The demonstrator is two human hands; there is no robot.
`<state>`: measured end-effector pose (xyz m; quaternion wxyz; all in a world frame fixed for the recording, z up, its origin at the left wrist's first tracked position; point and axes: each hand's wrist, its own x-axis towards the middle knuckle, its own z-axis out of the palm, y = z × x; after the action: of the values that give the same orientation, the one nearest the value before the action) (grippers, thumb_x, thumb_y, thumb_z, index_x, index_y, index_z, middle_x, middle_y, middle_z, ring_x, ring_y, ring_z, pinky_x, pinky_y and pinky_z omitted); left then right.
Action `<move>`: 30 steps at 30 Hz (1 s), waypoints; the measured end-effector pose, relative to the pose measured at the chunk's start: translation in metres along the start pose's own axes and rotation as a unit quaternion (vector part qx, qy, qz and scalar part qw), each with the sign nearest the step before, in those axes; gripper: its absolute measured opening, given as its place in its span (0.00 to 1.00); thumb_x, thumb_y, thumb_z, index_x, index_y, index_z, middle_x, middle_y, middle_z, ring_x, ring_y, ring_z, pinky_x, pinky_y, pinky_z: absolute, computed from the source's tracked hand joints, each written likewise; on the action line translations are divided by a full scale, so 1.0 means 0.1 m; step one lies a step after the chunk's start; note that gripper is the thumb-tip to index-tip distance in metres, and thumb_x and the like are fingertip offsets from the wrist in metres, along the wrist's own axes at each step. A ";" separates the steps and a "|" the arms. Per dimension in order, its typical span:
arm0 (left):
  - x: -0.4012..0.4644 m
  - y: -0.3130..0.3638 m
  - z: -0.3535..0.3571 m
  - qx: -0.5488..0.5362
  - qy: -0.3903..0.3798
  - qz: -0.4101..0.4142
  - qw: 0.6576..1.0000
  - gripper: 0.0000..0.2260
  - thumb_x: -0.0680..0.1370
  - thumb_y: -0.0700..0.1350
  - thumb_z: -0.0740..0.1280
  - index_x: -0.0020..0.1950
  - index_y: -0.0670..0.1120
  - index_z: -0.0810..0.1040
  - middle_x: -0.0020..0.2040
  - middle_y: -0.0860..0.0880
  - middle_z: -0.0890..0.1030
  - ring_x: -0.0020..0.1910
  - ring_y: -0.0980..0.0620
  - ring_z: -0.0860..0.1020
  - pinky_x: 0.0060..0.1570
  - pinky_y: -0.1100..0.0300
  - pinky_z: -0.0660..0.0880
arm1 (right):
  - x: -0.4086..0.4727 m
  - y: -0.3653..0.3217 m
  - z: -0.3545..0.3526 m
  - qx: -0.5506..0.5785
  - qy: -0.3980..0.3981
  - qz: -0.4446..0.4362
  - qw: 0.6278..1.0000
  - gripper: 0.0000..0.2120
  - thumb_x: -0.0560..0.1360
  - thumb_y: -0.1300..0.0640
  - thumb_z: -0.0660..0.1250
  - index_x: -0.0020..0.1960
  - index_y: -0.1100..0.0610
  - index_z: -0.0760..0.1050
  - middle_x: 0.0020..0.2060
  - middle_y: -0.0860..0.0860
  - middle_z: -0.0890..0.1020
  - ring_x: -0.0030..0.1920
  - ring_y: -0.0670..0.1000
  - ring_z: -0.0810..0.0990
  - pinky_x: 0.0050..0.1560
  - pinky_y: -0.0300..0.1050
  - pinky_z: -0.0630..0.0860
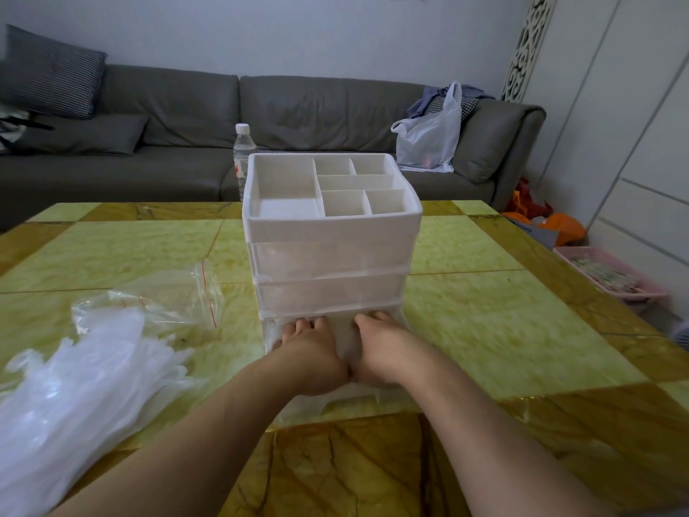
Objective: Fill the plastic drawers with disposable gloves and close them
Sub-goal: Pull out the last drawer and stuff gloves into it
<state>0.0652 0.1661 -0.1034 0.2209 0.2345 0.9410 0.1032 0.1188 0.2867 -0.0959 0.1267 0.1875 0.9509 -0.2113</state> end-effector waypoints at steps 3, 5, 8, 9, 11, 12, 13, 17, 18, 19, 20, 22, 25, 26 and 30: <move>-0.25 -0.02 -0.06 0.037 0.021 0.056 0.998 0.31 0.83 0.53 0.63 0.82 0.45 0.55 0.77 0.41 0.64 0.75 0.39 0.65 0.71 0.49 0.69 | 0.01 -0.01 0.00 0.003 0.015 0.004 1.000 0.33 0.75 0.51 0.75 0.76 0.56 0.69 0.76 0.55 0.68 0.75 0.58 0.70 0.73 0.50 0.73; -0.52 -0.07 -0.02 0.066 0.109 0.119 0.985 0.24 0.83 0.45 0.64 0.78 0.49 0.62 0.72 0.46 0.69 0.69 0.44 0.71 0.64 0.51 0.76 | 0.02 -0.02 -0.01 -0.005 0.015 0.012 1.000 0.28 0.77 0.55 0.73 0.75 0.55 0.70 0.74 0.55 0.70 0.73 0.58 0.73 0.71 0.50 0.74; -0.79 -0.18 0.15 0.110 0.215 0.238 0.941 0.15 0.75 0.40 0.70 0.60 0.52 0.77 0.58 0.54 0.75 0.57 0.51 0.77 0.55 0.58 0.77 | 0.01 -0.03 -0.01 -0.009 0.021 0.014 1.000 0.25 0.77 0.58 0.73 0.72 0.56 0.72 0.70 0.55 0.73 0.69 0.57 0.76 0.68 0.48 0.77; -0.82 -0.21 0.20 0.122 0.220 0.255 0.934 0.13 0.74 0.41 0.71 0.56 0.53 0.79 0.55 0.55 0.76 0.53 0.51 0.78 0.53 0.59 0.77 | -0.01 -0.02 -0.01 -0.007 0.029 0.013 0.999 0.26 0.76 0.58 0.73 0.73 0.56 0.72 0.70 0.55 0.73 0.68 0.57 0.77 0.67 0.48 0.78; -0.86 -0.22 0.25 0.126 0.192 0.246 0.942 0.08 0.79 0.44 0.66 0.56 0.54 0.77 0.53 0.55 0.76 0.52 0.52 0.77 0.52 0.60 0.74 | -0.03 0.01 0.01 -0.002 0.046 0.006 0.999 0.27 0.75 0.60 0.71 0.74 0.57 0.72 0.70 0.56 0.74 0.67 0.57 0.78 0.65 0.47 0.78; -0.86 -0.22 0.26 0.109 0.176 0.229 0.951 0.04 0.83 0.47 0.61 0.55 0.54 0.75 0.53 0.56 0.75 0.52 0.52 0.77 0.50 0.61 0.72 | -0.04 0.02 0.02 0.002 0.050 0.003 0.999 0.28 0.75 0.61 0.71 0.74 0.57 0.72 0.70 0.56 0.74 0.67 0.57 0.78 0.65 0.47 0.78; -0.86 -0.22 0.26 0.085 0.174 0.210 0.958 0.06 0.85 0.50 0.57 0.52 0.55 0.73 0.51 0.56 0.74 0.50 0.52 0.76 0.48 0.59 0.72 | -0.04 0.03 0.02 0.003 0.050 0.001 0.999 0.29 0.75 0.62 0.70 0.75 0.57 0.71 0.71 0.56 0.73 0.68 0.56 0.78 0.65 0.46 0.78; -0.73 -0.17 0.17 0.036 0.115 0.146 0.982 0.18 0.86 0.56 0.51 0.41 0.51 0.69 0.43 0.53 0.75 0.44 0.51 0.76 0.46 0.52 0.75 | -0.02 0.05 0.02 0.002 0.041 0.005 0.999 0.30 0.74 0.62 0.72 0.76 0.58 0.70 0.72 0.55 0.72 0.69 0.56 0.77 0.67 0.47 0.77; -0.70 -0.14 0.12 0.028 0.102 0.140 0.985 0.18 0.86 0.54 0.51 0.40 0.50 0.69 0.41 0.52 0.75 0.43 0.49 0.76 0.45 0.51 0.75 | 0.01 0.04 0.02 0.001 0.037 0.005 0.999 0.29 0.75 0.61 0.72 0.75 0.58 0.70 0.72 0.55 0.72 0.70 0.56 0.76 0.68 0.48 0.77; -0.66 -0.10 0.08 0.029 0.099 0.138 0.985 0.17 0.86 0.52 0.51 0.41 0.50 0.69 0.41 0.51 0.75 0.43 0.47 0.77 0.45 0.50 0.76 | 0.02 0.02 0.01 -0.004 0.027 0.009 1.000 0.28 0.77 0.58 0.72 0.75 0.58 0.70 0.73 0.55 0.71 0.72 0.56 0.74 0.70 0.47 0.75; -0.64 -0.06 0.03 0.030 0.114 0.135 0.984 0.15 0.86 0.51 0.52 0.42 0.50 0.70 0.43 0.49 0.76 0.44 0.46 0.77 0.45 0.49 0.77 | 0.04 0.01 0.01 -0.013 0.015 0.014 1.000 0.26 0.78 0.56 0.70 0.75 0.57 0.69 0.74 0.55 0.70 0.74 0.55 0.72 0.73 0.47 0.73; -0.63 0.02 -0.04 0.051 0.183 0.128 0.973 0.08 0.84 0.47 0.58 0.51 0.52 0.77 0.50 0.49 0.78 0.51 0.48 0.77 0.51 0.51 0.78 | 0.07 0.00 0.01 -0.017 0.005 0.021 1.000 0.25 0.79 0.58 0.68 0.75 0.55 0.69 0.75 0.55 0.68 0.76 0.55 0.70 0.72 0.47 0.72; -0.55 0.10 -0.03 0.074 0.179 0.153 0.969 0.12 0.81 0.43 0.65 0.64 0.50 0.79 0.59 0.49 0.75 0.62 0.48 0.72 0.60 0.55 0.75 | 0.10 0.02 0.03 -0.005 0.009 0.012 1.000 0.31 0.77 0.62 0.70 0.78 0.56 0.66 0.77 0.56 0.66 0.76 0.58 0.71 0.71 0.52 0.75; -0.54 0.13 -0.04 0.057 0.149 0.148 0.976 0.14 0.81 0.43 0.66 0.66 0.49 0.79 0.60 0.48 0.74 0.62 0.47 0.72 0.61 0.55 0.75 | 0.10 0.03 0.02 -0.001 0.005 0.014 1.000 0.29 0.77 0.60 0.70 0.77 0.56 0.67 0.77 0.56 0.66 0.75 0.57 0.71 0.71 0.52 0.75; -0.30 0.13 -0.06 -0.019 0.025 0.044 0.999 0.32 0.81 0.49 0.67 0.81 0.40 0.58 0.72 0.38 0.71 0.69 0.41 0.73 0.61 0.58 0.73 | 0.08 0.04 -0.01 0.019 -0.002 0.005 1.000 0.32 0.75 0.52 0.76 0.75 0.56 0.69 0.75 0.56 0.66 0.75 0.58 0.70 0.74 0.50 0.72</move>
<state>0.0914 0.1618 -0.0828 0.1971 0.2683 0.9330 0.1368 0.1129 0.2924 -0.0992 0.1259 0.1943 0.9454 -0.2295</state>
